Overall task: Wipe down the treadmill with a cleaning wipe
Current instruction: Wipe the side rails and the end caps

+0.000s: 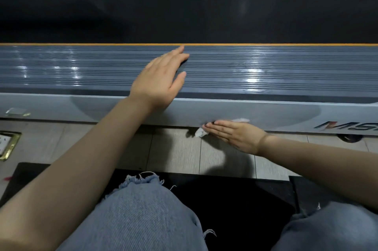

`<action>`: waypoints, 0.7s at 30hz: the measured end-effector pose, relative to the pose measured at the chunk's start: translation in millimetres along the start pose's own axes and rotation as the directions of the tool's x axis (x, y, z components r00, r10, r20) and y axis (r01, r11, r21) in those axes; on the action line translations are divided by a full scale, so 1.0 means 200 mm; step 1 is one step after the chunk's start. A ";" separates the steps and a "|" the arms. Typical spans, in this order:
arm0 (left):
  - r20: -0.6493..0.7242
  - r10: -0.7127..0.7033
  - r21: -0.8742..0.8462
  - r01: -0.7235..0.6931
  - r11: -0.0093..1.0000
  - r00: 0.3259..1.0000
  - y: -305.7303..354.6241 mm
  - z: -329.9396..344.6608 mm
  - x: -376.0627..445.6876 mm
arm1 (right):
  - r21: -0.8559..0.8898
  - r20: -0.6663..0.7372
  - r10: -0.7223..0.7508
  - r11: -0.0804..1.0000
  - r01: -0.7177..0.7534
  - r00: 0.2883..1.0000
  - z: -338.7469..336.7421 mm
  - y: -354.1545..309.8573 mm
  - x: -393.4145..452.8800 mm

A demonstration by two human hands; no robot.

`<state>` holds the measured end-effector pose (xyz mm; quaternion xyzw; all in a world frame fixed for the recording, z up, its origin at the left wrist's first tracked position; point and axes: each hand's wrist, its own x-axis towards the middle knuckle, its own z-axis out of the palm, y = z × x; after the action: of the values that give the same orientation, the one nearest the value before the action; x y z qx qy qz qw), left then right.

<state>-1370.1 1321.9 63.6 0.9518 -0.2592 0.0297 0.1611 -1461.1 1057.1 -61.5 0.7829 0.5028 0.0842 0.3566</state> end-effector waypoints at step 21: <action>0.049 -0.014 0.029 0.012 1.000 0.999 0.17 -0.02 0.15 | 0.203 -0.279 0.131 0.976 -0.075 0.951 -0.07 0.28 -0.40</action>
<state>-1361.6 1281.0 81.1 0.9562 -0.2564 0.0090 0.1412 -1465.9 981.4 2.3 0.8178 0.5136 0.1686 0.1976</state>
